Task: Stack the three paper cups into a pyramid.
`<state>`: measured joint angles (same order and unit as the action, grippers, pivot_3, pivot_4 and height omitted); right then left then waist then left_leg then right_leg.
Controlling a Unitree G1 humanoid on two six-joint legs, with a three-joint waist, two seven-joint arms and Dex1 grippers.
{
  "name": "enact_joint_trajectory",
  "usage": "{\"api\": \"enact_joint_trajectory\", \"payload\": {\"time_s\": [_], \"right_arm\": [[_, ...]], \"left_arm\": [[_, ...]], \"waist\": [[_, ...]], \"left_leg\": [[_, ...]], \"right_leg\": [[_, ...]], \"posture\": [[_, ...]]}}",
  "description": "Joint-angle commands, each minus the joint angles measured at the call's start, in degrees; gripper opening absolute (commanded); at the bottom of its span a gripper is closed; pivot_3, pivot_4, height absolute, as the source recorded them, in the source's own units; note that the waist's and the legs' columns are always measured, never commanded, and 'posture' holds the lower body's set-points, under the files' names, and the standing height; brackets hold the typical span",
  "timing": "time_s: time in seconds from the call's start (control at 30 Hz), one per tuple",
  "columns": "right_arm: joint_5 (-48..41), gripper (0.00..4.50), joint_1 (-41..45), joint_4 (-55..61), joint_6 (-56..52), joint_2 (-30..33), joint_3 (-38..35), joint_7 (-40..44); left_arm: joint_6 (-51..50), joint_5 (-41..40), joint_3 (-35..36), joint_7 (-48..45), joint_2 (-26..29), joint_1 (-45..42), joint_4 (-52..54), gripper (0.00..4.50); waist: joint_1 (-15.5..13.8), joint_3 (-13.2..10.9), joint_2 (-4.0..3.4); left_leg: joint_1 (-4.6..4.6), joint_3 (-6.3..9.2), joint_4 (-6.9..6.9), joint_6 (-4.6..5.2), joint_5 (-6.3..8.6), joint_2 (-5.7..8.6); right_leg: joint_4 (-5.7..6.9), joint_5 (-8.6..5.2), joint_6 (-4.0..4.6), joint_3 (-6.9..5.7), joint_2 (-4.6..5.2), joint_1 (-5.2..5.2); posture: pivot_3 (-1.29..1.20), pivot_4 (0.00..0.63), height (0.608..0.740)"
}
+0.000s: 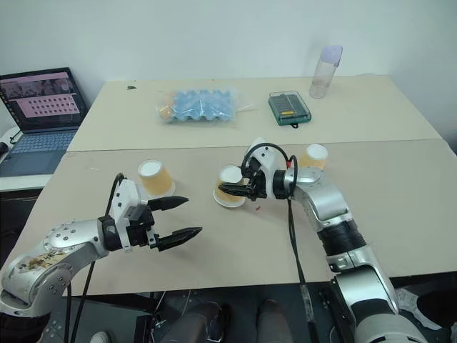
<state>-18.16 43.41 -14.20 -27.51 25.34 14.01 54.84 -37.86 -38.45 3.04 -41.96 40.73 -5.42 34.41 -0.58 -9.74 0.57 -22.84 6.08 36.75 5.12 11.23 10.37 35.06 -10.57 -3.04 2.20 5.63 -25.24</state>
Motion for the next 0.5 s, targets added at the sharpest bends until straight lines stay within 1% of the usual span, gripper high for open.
{"api": "enact_joint_trajectory", "payload": {"time_s": [0.03,0.27,0.3,0.33,0.37,0.43,0.5], "right_arm": [[2.08,2.45,2.46,-3.33,3.93,-0.88,0.53,2.84],[3.75,2.45,3.73,-5.86,5.1,-2.94,-0.25,4.08],[3.89,3.43,3.82,-5.88,5.12,-3.17,-0.37,4.06],[3.93,3.46,3.84,-5.71,5.04,-3.31,-0.39,4.19],[4.16,3.96,3.88,-5.48,5.13,-3.39,-0.38,4.11],[4.57,4.39,4.01,-5.01,5.23,-3.49,-0.45,3.86],[4.87,4.46,4.1,-4.57,5.12,-3.54,-0.61,3.74]], "left_arm": [[-0.51,-1.0,1.86,0.72,0.56,0.62,2.78,4.5],[-0.77,-1.0,2.65,1.66,0.66,1.42,3.44,4.5],[-0.78,-0.95,2.73,1.64,0.66,1.5,3.42,4.5],[-0.76,-0.88,2.78,1.62,0.66,1.54,3.33,4.5],[-0.7,-0.75,2.73,1.64,0.63,1.52,3.27,4.5],[-0.64,-0.62,2.66,1.64,0.55,1.37,3.14,4.5],[-0.51,-0.47,2.6,1.55,0.51,1.2,2.99,4.5]], "waist": [[0.1,0.0,0.0],[0.71,0.0,0.0],[0.76,0.0,0.0],[0.83,0.0,0.0],[0.87,0.0,0.0],[1.01,0.0,0.0],[1.19,0.0,0.0]], "left_leg": [[0.0,-0.01,0.0,-0.04,0.0,-0.02],[0.03,-0.04,0.0,-0.14,0.12,-0.33],[0.04,-0.04,0.0,-0.15,0.14,-0.35],[0.04,-0.05,0.0,-0.15,0.13,-0.36],[0.06,-0.04,0.0,-0.17,0.13,-0.38],[0.06,-0.04,0.0,-0.17,0.13,-0.38],[0.06,-0.04,0.0,-0.18,0.13,-0.38]], "right_leg": [[0.02,0.01,0.02,0.01,-0.02,0.0],[0.04,0.14,0.23,0.04,-0.31,0.0],[0.05,0.16,0.26,0.04,-0.33,-0.01],[0.05,0.16,0.27,0.04,-0.34,-0.01],[0.06,0.18,0.3,0.04,-0.35,0.0],[0.07,0.19,0.31,0.04,-0.36,-0.01],[0.08,0.2,0.32,0.04,-0.37,-0.01]], "posture": [[0.0,0.15,0.74],[0.0,0.15,0.74],[0.0,0.15,0.74],[0.0,0.15,0.74],[0.0,0.15,0.74],[0.0,0.15,0.74],[0.0,0.15,0.74]]}}
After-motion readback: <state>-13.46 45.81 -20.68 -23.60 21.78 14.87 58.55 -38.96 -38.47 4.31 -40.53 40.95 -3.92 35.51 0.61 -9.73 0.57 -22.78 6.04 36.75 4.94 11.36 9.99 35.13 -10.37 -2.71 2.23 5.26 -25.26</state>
